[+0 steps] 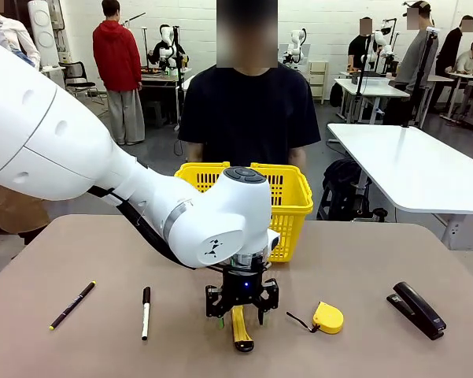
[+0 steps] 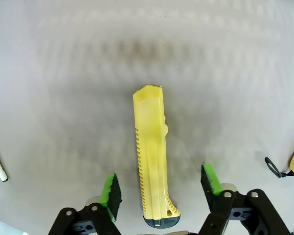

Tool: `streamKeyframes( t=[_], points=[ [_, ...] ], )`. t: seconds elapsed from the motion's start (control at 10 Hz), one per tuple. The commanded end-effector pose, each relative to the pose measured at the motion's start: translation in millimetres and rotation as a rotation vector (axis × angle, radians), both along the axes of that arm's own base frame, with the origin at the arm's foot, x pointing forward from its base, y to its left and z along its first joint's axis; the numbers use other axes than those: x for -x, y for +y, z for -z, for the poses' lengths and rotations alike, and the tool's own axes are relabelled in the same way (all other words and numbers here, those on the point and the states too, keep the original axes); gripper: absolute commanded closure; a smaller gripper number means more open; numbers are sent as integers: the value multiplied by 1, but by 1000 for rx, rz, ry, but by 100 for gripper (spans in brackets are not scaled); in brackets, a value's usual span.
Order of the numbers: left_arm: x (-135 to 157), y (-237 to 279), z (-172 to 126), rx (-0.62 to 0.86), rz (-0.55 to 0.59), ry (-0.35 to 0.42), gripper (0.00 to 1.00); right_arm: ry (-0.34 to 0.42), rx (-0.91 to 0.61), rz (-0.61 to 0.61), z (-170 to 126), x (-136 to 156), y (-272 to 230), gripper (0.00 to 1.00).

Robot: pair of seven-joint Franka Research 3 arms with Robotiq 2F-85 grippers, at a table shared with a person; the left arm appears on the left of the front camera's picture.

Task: Place the items the person wants into the basket.
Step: Pick up the item the person points to and place it in the Market Basket.

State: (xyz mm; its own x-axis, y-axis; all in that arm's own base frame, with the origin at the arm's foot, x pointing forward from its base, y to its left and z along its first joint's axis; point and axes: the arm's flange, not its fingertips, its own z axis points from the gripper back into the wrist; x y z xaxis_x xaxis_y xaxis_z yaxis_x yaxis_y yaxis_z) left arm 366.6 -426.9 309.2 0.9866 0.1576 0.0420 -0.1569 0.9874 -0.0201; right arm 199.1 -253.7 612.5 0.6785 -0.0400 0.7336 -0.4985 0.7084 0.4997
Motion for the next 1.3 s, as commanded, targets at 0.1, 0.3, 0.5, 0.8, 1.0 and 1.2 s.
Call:
streamKeyframes(
  t=[0.1, 0.3, 0.5, 0.8, 1.0, 1.2],
  points=[
    [-1, -5, 3, 13, -5, -16, 61, -23, -16, -10, -3, -2, 0, 0],
    [-1, -4, 3, 17, -5, -14, 100, -23, -16, -10, -3, -2, 0, 0],
    [-2, -4, 3, 18, -8, -14, 100, -23, -16, -10, -3, -2, 0, 0],
    [-1, -4, 1, -2, 47, 52, 100, -23, -16, -10, -3, -2, 0, 0],
    [9, 5, -48, 59, 282, 51, 93, -23, -16, -10, -3, -2, 0, 0],
    [50, 26, -131, 36, 429, 12, 93, -23, -16, -10, -3, -2, 0, 0]
  ],
)
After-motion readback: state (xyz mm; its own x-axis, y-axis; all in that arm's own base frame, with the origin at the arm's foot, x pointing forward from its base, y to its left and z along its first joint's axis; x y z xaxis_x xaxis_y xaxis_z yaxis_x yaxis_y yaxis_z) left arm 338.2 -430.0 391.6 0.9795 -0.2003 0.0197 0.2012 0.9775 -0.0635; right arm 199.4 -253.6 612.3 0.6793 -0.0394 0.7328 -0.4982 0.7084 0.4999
